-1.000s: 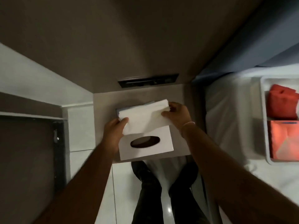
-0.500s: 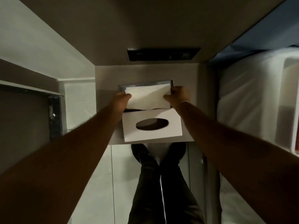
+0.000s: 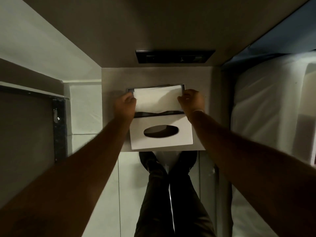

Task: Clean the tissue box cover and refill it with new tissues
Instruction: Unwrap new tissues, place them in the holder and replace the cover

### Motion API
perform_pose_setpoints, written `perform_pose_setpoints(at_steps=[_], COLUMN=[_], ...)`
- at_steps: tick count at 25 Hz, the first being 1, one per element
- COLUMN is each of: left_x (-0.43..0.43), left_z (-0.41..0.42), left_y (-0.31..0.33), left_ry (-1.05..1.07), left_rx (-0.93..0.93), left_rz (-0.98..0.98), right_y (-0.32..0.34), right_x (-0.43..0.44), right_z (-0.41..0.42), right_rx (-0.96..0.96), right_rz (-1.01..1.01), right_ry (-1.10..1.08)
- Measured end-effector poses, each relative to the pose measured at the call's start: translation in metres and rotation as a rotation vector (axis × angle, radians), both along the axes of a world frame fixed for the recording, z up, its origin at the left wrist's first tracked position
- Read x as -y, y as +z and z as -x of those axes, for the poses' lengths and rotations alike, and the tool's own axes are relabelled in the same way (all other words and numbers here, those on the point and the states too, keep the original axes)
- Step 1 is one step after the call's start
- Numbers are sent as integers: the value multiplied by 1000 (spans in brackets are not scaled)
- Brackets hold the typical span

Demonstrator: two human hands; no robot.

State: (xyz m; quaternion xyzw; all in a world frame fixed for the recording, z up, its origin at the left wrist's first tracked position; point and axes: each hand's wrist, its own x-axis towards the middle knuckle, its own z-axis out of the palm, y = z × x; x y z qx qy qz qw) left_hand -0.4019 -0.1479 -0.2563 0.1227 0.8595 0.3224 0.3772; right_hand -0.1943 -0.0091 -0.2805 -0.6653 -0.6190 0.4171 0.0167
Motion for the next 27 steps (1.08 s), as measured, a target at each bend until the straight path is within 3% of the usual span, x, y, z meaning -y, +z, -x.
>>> perform_pose_setpoints(at_steps=[2, 4, 7, 10, 12, 16, 19, 27], left_x=[24, 49, 82, 105, 109, 88, 84, 72], left_z=[-10, -23, -57, -90, -102, -101, -98, -86], left_y=[10, 18, 17, 7, -3, -9, -4, 33], left_ry=[-6, 104, 259, 195, 147, 363, 382, 362], left_rx=[-243, -303, -197, 50, 131, 116, 76, -52], left_rz=[-74, -1, 170, 198, 271, 269, 291, 75], right_y=[13, 22, 26, 22, 20, 20, 29, 58], right_x=[21, 52, 104, 133, 136, 134, 140, 101], right_z=[-19, -47, -82, -83, -72, -50, -44, -34], right_rx=[11, -29, -25, -56, -55, -25, -79, -219], right_rz=[-31, 2, 213, 359, 321, 242, 216, 94], right_ry=[-93, -273, -363, -285, -348, -525, -590, -510])
